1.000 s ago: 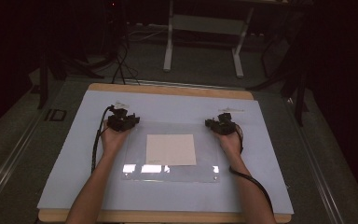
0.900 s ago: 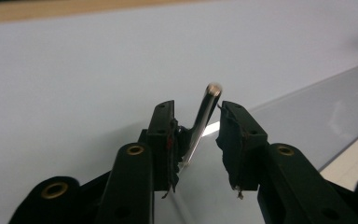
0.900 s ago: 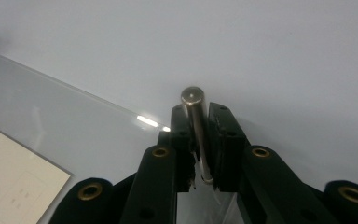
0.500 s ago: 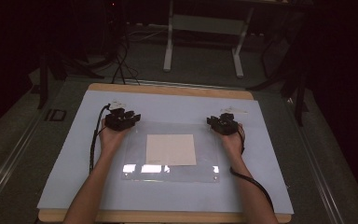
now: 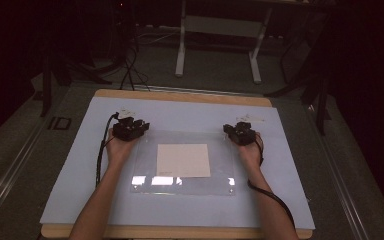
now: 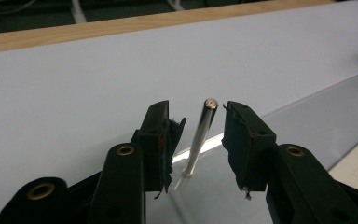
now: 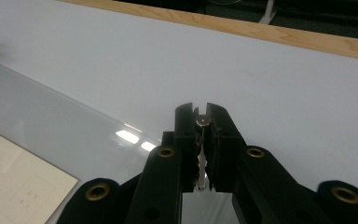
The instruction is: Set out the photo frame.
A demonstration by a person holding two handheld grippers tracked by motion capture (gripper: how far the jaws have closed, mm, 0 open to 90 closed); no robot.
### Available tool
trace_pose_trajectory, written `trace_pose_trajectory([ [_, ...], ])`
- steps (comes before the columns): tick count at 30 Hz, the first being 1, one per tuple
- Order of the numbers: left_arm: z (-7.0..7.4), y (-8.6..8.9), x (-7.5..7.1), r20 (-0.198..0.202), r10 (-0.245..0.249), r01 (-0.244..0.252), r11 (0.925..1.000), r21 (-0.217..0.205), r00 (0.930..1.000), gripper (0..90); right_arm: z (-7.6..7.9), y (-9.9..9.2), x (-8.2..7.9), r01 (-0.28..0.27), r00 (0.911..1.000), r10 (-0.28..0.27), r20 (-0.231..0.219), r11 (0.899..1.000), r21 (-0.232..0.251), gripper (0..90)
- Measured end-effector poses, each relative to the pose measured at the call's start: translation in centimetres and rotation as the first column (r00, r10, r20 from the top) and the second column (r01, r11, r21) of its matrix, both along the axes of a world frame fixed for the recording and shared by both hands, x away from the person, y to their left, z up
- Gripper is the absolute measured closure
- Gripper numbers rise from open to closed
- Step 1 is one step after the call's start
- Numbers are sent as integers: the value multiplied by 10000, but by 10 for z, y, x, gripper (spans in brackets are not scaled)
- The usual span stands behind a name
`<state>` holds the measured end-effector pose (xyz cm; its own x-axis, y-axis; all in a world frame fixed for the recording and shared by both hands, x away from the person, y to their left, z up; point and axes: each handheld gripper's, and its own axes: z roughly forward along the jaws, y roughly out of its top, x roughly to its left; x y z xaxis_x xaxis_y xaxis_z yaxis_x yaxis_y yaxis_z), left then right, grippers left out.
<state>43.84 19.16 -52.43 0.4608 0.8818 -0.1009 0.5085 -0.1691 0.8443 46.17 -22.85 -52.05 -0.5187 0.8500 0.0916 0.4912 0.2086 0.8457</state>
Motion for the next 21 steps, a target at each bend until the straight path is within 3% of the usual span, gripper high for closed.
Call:
trace_pose_trajectory([
  [5,-3,-2,1,49,55,-56,9998,174,10000,679,-1,-1,1,9,9999,-7,-118,9997,224,838],
  [9,1,-1,1,378,126,-112,9992,-377,9992,758,-1,-3,2,-13,9997,25,-245,9988,485,834],
  [12,1,-4,0,419,104,-101,9999,-87,9991,821,-1,-3,2,-6,9996,19,-280,9989,468,834],
  [21,-1,-4,-2,484,205,-195,9996,-216,9986,841,-1,-3,2,84,9992,-65,-384,9987,499,834],
])
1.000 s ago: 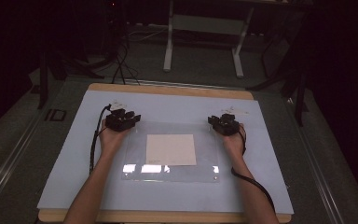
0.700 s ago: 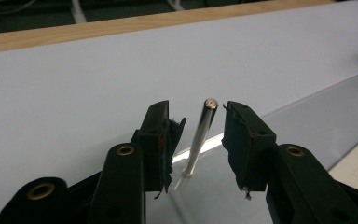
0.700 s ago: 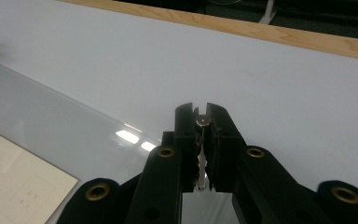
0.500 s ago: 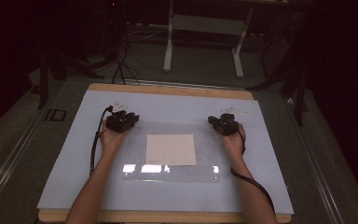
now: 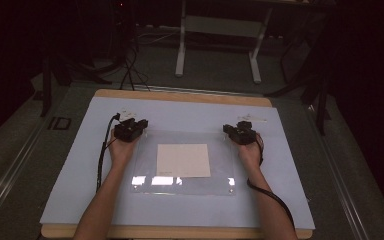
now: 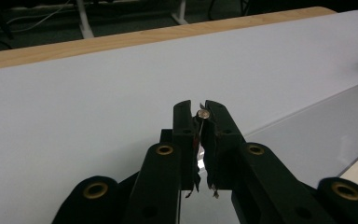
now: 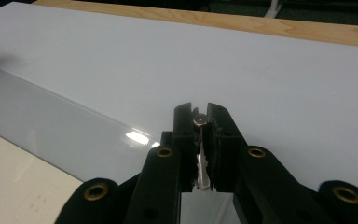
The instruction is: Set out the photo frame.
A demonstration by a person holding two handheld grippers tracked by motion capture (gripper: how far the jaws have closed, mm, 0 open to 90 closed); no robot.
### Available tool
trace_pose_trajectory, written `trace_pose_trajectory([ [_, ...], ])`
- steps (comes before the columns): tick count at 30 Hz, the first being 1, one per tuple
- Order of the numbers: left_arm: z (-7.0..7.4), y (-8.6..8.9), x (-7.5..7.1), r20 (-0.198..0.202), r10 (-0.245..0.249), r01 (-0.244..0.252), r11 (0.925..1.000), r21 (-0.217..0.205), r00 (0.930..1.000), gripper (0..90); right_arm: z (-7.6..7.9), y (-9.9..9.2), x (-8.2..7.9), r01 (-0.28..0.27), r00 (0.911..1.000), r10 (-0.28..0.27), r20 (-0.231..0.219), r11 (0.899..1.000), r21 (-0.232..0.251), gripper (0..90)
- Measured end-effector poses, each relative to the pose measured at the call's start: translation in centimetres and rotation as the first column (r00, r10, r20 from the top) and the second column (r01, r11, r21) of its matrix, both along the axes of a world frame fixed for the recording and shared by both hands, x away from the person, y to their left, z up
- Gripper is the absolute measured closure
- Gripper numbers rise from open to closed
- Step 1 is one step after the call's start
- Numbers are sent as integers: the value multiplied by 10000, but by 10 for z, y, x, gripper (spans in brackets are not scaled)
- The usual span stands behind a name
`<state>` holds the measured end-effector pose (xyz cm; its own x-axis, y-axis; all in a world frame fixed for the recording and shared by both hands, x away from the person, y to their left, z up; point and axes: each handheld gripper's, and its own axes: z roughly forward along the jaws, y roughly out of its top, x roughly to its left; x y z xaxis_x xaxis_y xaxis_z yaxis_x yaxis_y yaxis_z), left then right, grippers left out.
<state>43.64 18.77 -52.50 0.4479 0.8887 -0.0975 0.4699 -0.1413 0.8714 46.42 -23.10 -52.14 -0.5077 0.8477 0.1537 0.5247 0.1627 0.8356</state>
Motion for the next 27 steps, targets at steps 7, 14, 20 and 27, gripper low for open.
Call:
trace_pose_trajectory([
  [7,1,1,2,-255,14,-19,9998,-213,9997,843,2,1,1,-74,9999,72,-114,9998,-193,836],
  [14,0,4,5,-510,107,-143,9973,-716,9986,837,5,1,5,-79,9987,65,-506,9996,-265,837],
  [20,1,6,15,-1003,109,-226,9929,-1164,9949,837,8,1,13,-77,9949,58,-1008,9998,-187,840],
  [27,-4,15,31,-1377,-313,-3,9747,-2236,9900,835,8,-4,27,-110,9868,180,-1612,9990,444,841],
])
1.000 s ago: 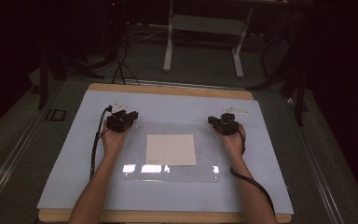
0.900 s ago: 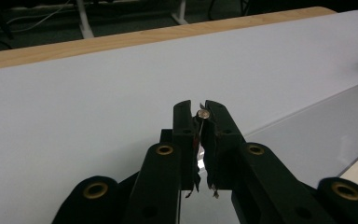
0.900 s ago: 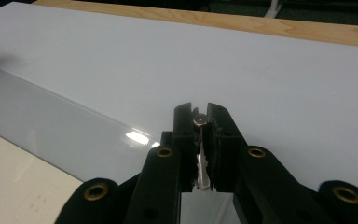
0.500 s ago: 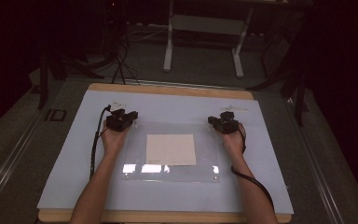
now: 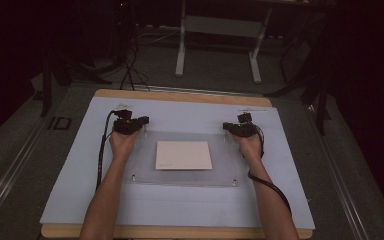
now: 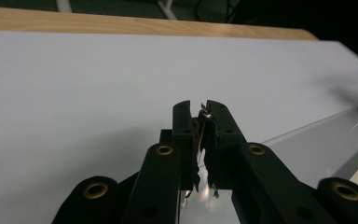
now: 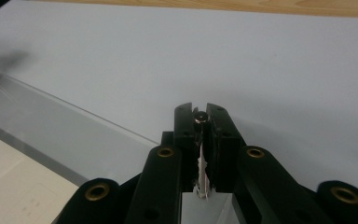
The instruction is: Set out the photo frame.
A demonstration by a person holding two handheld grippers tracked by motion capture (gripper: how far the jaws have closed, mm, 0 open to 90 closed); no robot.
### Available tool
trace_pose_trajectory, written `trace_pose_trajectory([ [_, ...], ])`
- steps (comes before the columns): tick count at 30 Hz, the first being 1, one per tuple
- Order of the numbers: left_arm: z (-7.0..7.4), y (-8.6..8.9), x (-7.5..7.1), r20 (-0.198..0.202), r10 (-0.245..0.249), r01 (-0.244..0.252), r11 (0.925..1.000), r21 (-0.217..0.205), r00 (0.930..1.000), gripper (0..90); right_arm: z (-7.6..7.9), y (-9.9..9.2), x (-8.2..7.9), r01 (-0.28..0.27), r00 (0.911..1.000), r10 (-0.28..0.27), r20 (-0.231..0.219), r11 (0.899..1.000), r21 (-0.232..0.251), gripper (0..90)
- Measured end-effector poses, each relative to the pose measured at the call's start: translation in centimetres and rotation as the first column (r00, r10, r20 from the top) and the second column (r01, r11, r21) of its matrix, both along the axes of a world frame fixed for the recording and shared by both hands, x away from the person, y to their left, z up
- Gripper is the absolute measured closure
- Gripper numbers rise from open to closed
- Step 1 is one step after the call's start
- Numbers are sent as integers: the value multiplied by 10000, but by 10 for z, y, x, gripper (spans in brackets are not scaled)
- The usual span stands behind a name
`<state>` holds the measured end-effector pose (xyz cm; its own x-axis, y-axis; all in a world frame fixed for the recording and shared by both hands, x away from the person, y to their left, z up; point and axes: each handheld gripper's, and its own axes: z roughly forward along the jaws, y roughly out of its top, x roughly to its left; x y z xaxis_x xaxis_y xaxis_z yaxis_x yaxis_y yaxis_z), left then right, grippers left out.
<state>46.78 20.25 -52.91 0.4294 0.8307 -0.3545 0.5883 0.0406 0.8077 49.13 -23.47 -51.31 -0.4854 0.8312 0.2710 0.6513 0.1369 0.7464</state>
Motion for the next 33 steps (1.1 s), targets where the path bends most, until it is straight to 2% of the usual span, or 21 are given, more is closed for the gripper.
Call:
trace_pose_trajectory([
  [3,-6,4,5,33,-117,119,9976,-686,9999,833,0,-1,5,-32,9997,37,-248,9998,173,841],
  [6,-12,8,9,30,-240,242,9905,-1353,9997,830,1,-2,9,-27,9992,37,-387,9996,267,843],
  [7,-12,9,11,-58,-313,302,9895,-1417,9995,830,1,-2,10,-23,9990,35,-442,9997,263,843],
  [11,-10,10,16,-282,-535,496,9907,-1268,9982,835,1,-2,13,-54,9985,68,-539,9996,265,842],
  [13,-10,11,17,-379,-629,574,9895,-1326,9973,835,2,-2,14,-76,9985,85,-549,9998,180,841],
  [14,-9,11,19,-471,-703,636,9895,-1300,9964,836,3,0,14,-114,9987,112,-491,9999,-47,836],
  [15,-9,11,19,-471,-703,636,9895,-1300,9964,836,3,0,14,-114,9987,112,-491,9999,-47,836],
  [16,-9,11,20,-537,-707,630,9891,-1328,9961,836,5,1,12,-104,9989,86,-457,9991,-401,818],
  [17,-9,11,20,-537,-707,630,9891,-1328,9961,836,5,1,12,-104,9989,86,-457,9991,-401,818],
  [18,-9,12,21,-587,-742,657,9886,-1353,9955,837,8,0,9,-138,9993,115,-355,9977,-657,781],
  [22,-10,12,21,-593,-700,612,9883,-1399,9958,837,17,-7,2,-145,9998,136,-114,9964,-831,732],
  [25,-10,12,21,-618,-710,618,9881,-1407,9956,837,23,-12,-2,-145,9999,143,-36,9972,-730,720],
  [28,-10,11,21,-586,-719,635,9890,-1334,9957,836,34,-15,-13,-498,9983,518,284,9965,-677,713],
  [29,-10,11,21,-586,-719,635,9890,-1334,9957,837,34,-15,-13,-498,9983,518,284,9965,-677,713],
  [30,-9,11,21,-618,-723,637,9893,-1312,9955,836,38,-13,-19,-774,9962,798,343,9948,-665,711],
  [33,-9,11,21,-640,-709,621,9895,-1309,9954,836,40,-12,-22,-865,9953,892,370,9938,-693,711],
])
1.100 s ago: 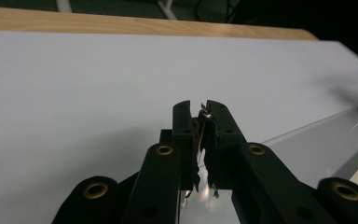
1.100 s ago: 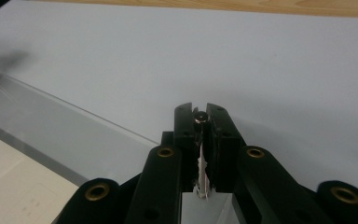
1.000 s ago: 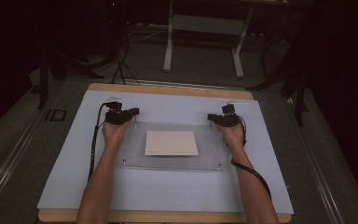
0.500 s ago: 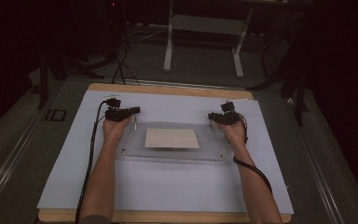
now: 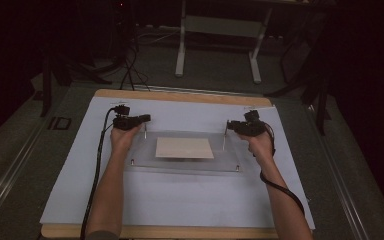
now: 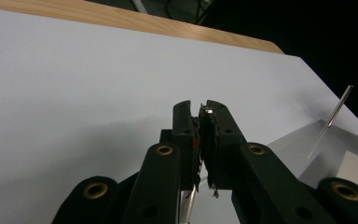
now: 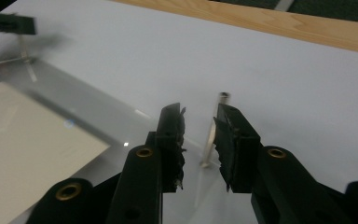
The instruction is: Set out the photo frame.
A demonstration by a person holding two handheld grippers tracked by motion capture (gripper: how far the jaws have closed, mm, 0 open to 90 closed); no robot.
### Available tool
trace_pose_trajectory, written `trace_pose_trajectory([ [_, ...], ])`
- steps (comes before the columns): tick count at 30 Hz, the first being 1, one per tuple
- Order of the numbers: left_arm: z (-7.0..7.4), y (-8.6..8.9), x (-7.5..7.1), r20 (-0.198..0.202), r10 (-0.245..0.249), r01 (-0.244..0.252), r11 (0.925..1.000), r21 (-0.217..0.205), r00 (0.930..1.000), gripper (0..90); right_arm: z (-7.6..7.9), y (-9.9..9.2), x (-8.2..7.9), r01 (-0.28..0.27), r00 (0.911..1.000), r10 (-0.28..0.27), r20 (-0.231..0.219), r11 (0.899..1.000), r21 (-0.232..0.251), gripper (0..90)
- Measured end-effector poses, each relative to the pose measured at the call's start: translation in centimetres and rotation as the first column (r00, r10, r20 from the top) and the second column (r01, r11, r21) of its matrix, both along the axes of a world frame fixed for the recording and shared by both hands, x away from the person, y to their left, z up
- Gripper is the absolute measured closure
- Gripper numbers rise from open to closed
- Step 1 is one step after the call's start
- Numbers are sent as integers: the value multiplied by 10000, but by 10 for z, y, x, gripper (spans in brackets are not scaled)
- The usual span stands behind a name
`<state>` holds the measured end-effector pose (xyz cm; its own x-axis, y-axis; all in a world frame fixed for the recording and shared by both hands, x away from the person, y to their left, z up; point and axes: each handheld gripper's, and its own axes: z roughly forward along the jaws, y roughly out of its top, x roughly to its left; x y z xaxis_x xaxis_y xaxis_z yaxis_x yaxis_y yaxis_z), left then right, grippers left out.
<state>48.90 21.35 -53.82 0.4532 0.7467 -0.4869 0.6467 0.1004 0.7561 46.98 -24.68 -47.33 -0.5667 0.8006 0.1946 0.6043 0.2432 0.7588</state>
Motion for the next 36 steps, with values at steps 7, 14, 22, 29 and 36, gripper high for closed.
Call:
trace_pose_trajectory([
  [7,-2,-1,1,10,145,-145,9999,-70,9999,838,17,20,-28,-1250,9921,1249,92,9921,87,712],
  [14,-1,-1,1,24,85,-85,10000,-34,10000,838,24,37,-52,-2279,9734,2281,-218,9736,129,700],
  [22,-2,-1,1,-10,134,-134,9999,-72,9999,838,41,43,-83,-2990,9543,2989,44,9540,207,699],
  [29,-2,-2,2,-67,207,-208,9997,-119,9998,838,54,45,-107,-3324,9430,3318,272,9429,203,703],
  [36,-2,-2,3,-175,306,-307,9995,-57,9994,838,55,58,-138,-3902,9201,3875,568,9195,476,746],
])
